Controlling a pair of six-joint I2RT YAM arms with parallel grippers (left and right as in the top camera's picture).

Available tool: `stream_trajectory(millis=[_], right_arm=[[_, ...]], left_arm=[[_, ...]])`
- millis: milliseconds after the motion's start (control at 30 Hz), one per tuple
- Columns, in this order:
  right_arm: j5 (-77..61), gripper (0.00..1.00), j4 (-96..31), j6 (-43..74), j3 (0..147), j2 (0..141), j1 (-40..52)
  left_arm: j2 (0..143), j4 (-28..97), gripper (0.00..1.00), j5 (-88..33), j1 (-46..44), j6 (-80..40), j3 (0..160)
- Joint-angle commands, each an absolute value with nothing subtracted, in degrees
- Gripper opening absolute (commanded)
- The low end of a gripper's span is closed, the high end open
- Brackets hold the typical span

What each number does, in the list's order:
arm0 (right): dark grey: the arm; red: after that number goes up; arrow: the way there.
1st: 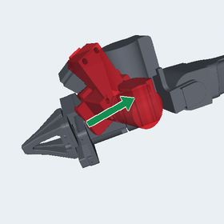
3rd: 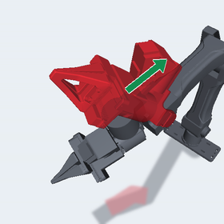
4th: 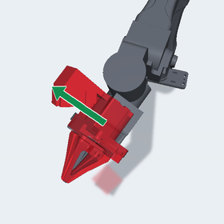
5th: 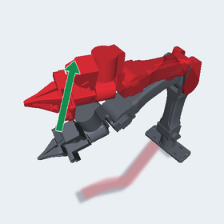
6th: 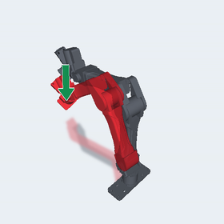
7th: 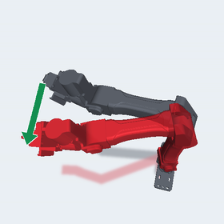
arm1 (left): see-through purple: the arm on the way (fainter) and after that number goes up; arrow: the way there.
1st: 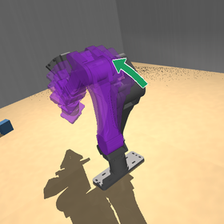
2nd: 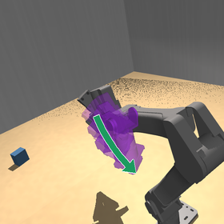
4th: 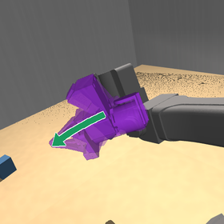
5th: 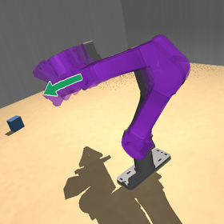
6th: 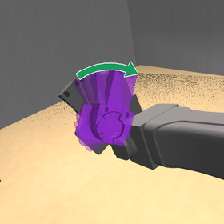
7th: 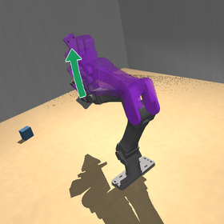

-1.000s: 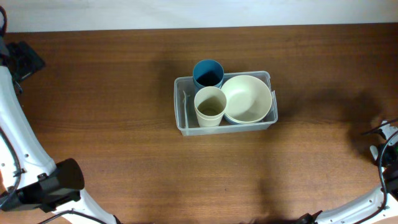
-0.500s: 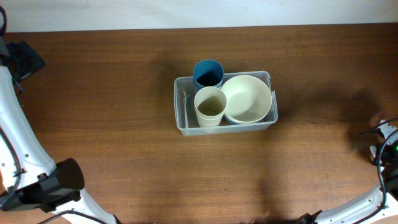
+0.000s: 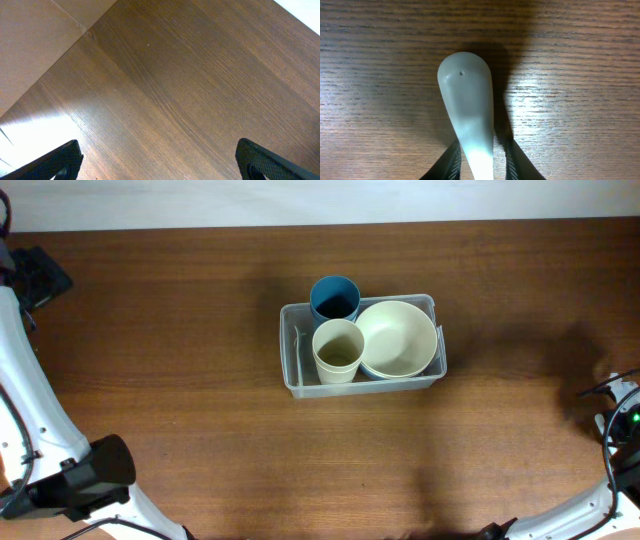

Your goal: Pack container

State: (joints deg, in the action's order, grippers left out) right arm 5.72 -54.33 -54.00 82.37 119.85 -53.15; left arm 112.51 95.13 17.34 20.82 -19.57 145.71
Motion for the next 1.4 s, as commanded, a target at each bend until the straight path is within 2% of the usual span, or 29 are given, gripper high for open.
stream_trajectory(millis=[0, 100, 500, 733, 1167, 1367], right_arm=[[5.1, 0.23, -54.6, -53.5, 79.5, 122.3, -52.8], [5.1, 0.04, -54.6, -53.1, 79.5, 122.3, -52.8], [4.8, 0.04, -54.5, -51.3, 81.0, 122.3, -48.4], [4.5, 0.04, -54.9, -40.8, 89.8, 122.2, -43.2], [-7.5, 0.04, -80.4, -20.9, 130.5, 122.2, -26.3], [-7.2, 0.04, -90.4, -13.4, 150.5, 122.2, -11.5]], left_arm=[[113.1, 95.2, 1.00, 17.3, 21.1, -20.3, 145.3], [113.1, 95.2, 1.00, 17.3, 21.2, -20.3, 145.3], [113.1, 95.2, 1.00, 17.3, 21.2, -20.3, 145.3], [113.1, 95.2, 1.00, 17.3, 21.2, -20.3, 145.3], [113.1, 95.2, 1.00, 17.3, 21.2, -20.3, 145.3], [113.1, 95.2, 1.00, 17.3, 21.1, -20.3, 145.3]])
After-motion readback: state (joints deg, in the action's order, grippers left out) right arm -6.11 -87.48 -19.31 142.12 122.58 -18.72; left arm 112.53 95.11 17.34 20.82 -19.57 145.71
